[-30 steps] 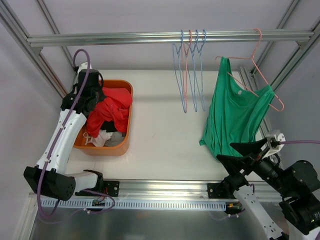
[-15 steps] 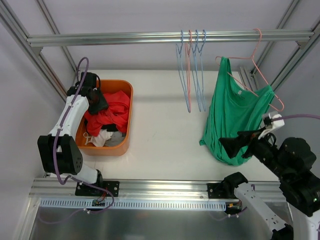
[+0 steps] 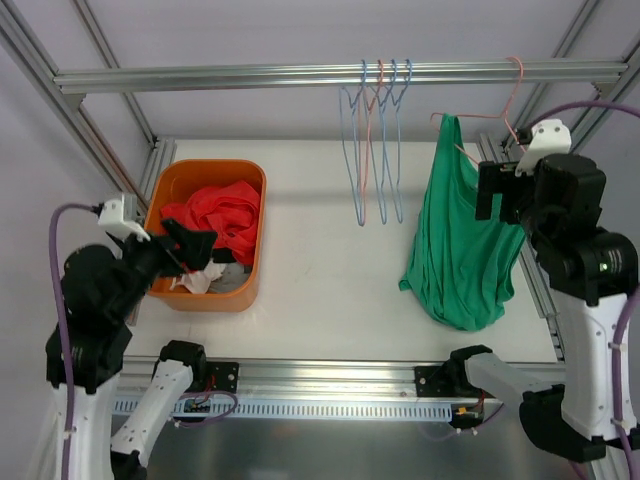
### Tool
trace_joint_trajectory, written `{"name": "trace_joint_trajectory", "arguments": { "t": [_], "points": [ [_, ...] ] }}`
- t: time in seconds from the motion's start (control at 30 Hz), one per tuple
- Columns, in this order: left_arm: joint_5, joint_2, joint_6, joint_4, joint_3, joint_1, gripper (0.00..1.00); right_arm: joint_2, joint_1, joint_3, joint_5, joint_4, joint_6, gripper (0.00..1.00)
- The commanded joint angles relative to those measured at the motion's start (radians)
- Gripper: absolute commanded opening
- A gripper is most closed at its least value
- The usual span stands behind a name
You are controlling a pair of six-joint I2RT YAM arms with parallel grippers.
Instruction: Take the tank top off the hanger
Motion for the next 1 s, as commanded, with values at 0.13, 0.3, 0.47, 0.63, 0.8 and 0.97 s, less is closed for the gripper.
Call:
{"name": "trace_joint_trajectory", "arguments": {
  "t": [0.13,0.3,0.47,0.63,0.8,0.97],
  "points": [
    [0.381,-0.27,0.095,0.074,-0.383,-0.007,0.99,0.214,-0.118,0.227,0.037,0.074,-0.18,0.97],
    [0.44,-0.384,0.109,0.105,-0.404,-0.008,0.99,0.332,-0.197,0.28,-0.013,0.094,-0.21,0.9],
    [0.446,-0.432,0.087,0.122,-0.434,-0.01,0.99,0.407,-0.24,0.293,-0.179,0.088,-0.19,0.7],
    [0.452,-0.423,0.087,0.127,-0.44,-0.01,0.99,0.411,-0.246,0.295,-0.271,0.07,-0.161,0.49],
    [0.457,-0.424,0.085,0.131,-0.443,-0.01,0.99,0.375,-0.243,0.304,-0.369,0.07,-0.114,0.44],
    [0.452,-0.429,0.082,0.131,-0.445,-0.008,0.99,0.361,-0.224,0.254,-0.403,0.082,-0.029,0.35]
  ]
}}
